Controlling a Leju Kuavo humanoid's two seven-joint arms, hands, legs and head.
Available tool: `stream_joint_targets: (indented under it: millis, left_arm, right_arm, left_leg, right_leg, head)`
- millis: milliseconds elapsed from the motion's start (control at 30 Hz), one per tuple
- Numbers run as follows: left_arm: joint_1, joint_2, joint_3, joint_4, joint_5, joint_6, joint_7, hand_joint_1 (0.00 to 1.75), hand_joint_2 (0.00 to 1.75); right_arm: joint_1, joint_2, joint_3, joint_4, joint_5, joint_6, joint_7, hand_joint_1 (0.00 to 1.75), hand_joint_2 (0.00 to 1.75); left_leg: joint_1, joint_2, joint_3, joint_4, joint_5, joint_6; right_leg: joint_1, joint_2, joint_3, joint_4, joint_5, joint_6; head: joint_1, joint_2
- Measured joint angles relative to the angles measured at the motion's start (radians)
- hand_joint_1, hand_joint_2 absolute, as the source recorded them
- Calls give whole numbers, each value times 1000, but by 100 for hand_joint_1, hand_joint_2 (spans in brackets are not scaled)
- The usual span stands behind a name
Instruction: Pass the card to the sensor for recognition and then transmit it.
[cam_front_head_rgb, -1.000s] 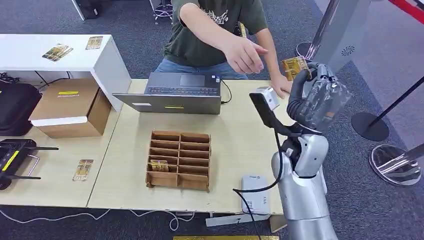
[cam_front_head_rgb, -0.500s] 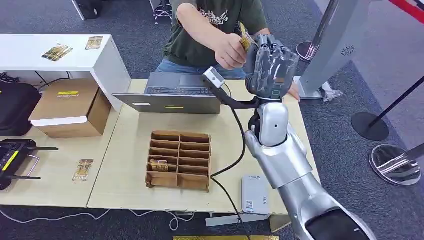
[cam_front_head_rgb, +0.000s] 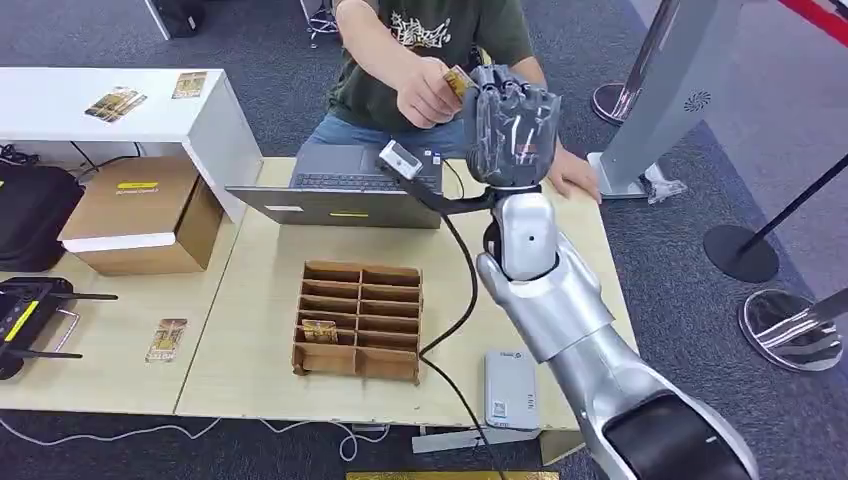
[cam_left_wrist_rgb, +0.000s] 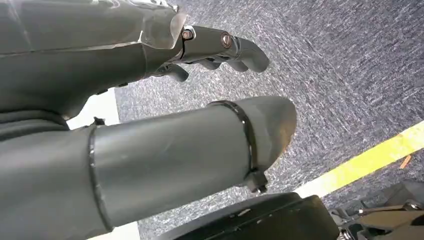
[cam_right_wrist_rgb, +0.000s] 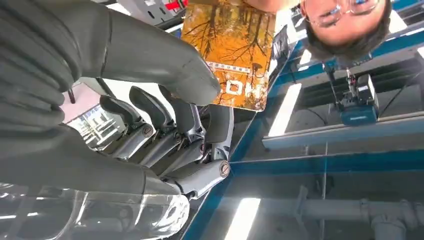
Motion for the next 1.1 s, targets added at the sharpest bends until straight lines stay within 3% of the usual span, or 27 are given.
stream_joint_targets:
  millis: [300,333,367,433,533,567,600,1100]
  left_arm:
    - [0,4,0,4,2,0,-2,0,0]
    - [0,4,0,4,2,0,-2,0,0]
    - [0,4,0,4,2,0,-2,0,0]
    - [0,4,0,4,1,1,0,0,0]
    - [0,4,0,4,1,3,5,0,0]
    - [0,4,0,4,1,3,5,0,0]
    - [0,4,0,4,1,3,6,0,0]
    - [0,4,0,4,12,6,14,0,0]
  right_arm:
    - [-7,5,13,32,0,4,15,169,175]
    - [-7,5,13,32,0,5,18,143,175]
    - [-7,5,14,33,0,6,21,131,175]
    - [-7,5,15,33,0,8,23,77,175]
    - [-7,5,16,33,0,19,24,59,175]
    - [-7,5,17,33,0,21,25,42,175]
    - [-7,5,17,33,0,21,25,2,175]
    - [-7,5,32,32,0,32,56,0,175]
  left_leg:
    - [0,-2,-1,0,0,0]
    - [0,-2,-1,0,0,0]
    - [0,-2,-1,0,0,0]
    - [0,-2,-1,0,0,0]
    - [0,-2,-1,0,0,0]
    - [0,-2,-1,0,0,0]
    - [0,-2,-1,0,0,0]
    - [0,-1,0,0,0,0]
  right_leg:
    - [0,-2,0,0,0,0]
    - [0,-2,0,0,0,0]
    - [0,-2,0,0,0,0]
    - [0,-2,0,0,0,0]
    - [0,-2,0,0,0,0]
    - [0,-2,0,0,0,0]
    - [0,-2,0,0,0,0]
    - [0,-1,0,0,0,0]
  head:
    - [0,0]
    - [0,0]
    - [0,0]
    - [0,0]
    - [0,0]
    - [0,0]
    - [0,0]
    - [0,0]
